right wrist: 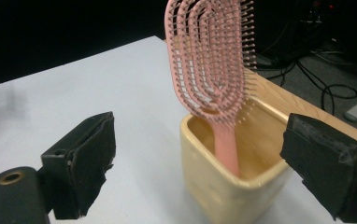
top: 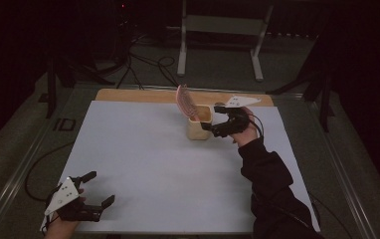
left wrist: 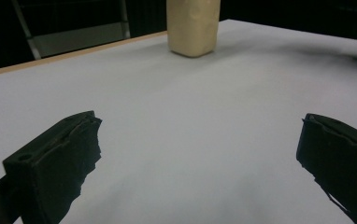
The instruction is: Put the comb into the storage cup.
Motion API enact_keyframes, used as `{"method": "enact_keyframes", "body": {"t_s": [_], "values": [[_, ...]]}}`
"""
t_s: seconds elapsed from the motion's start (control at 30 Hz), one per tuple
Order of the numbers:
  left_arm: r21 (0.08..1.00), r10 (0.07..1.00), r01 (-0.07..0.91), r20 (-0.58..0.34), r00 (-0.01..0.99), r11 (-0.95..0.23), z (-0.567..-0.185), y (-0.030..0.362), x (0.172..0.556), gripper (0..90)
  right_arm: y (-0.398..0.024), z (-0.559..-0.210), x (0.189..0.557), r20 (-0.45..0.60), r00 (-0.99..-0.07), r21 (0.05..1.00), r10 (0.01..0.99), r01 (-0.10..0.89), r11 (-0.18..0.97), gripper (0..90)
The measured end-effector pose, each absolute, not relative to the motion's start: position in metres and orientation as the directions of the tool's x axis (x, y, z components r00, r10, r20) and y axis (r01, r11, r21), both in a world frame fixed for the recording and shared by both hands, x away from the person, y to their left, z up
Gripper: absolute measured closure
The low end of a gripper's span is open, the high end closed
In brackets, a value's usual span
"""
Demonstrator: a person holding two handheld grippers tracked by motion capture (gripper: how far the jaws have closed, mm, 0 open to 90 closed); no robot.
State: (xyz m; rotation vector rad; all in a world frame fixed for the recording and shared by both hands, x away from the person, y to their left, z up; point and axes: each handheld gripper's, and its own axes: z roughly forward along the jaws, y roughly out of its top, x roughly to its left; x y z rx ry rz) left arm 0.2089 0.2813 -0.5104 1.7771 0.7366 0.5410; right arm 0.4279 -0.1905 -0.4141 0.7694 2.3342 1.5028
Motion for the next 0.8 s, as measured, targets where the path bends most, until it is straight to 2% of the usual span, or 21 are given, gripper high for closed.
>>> {"method": "enact_keyframes", "body": {"t_s": [0.8], "values": [[0.951, 0.711, 0.214, 0.009, 0.703, -0.224, -0.51, 0.281, 0.209, 0.0, -0.227, -0.425, 0.383, 0.066, -0.795, 0.896, 0.603, 0.313, 0.315, 9.7]]}}
